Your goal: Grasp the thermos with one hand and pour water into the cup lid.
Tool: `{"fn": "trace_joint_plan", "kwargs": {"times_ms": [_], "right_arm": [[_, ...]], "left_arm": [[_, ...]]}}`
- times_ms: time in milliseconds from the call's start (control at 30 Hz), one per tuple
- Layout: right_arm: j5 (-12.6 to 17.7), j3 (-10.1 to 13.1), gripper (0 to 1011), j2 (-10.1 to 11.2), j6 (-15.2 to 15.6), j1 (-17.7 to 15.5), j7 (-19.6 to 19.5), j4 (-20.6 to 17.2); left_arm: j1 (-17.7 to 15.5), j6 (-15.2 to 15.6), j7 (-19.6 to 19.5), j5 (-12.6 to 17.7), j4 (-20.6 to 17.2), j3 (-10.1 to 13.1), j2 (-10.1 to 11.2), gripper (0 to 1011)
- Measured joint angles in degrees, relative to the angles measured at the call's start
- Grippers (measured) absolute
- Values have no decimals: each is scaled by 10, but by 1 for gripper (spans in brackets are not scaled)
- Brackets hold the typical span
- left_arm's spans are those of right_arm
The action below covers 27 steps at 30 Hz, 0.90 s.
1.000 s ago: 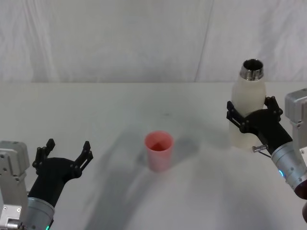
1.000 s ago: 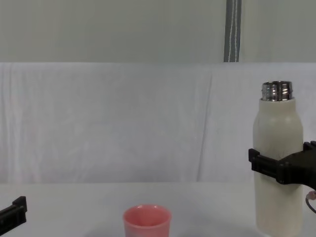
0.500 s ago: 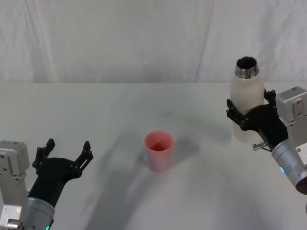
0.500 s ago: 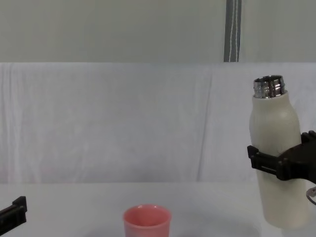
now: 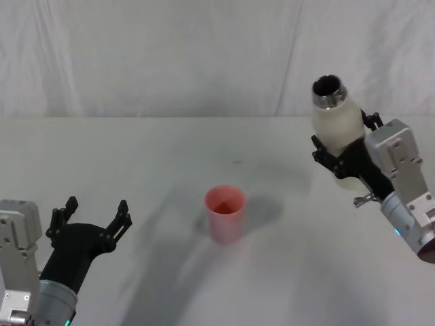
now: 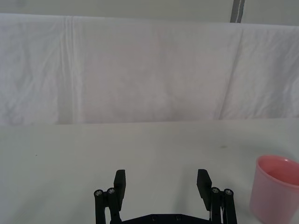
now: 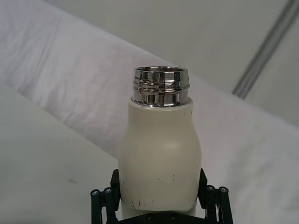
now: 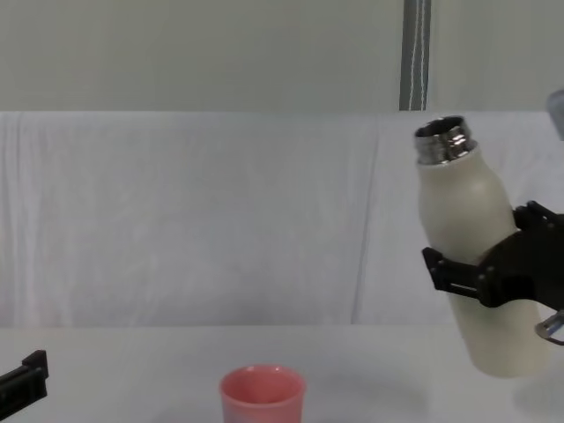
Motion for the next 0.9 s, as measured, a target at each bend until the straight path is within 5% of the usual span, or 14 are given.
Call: {"fn": "trace_joint_plan", "kwargs": {"times_ms": [467,900], "right_arm": [[-83,-46,951,26,-5,24,8,3],[-199,-106,951,49,3,55,-3,23]], "left_arm": [[0,0,0,0,0,0,0,1001],[0,0,0,0,0,0,0,1001]]}}
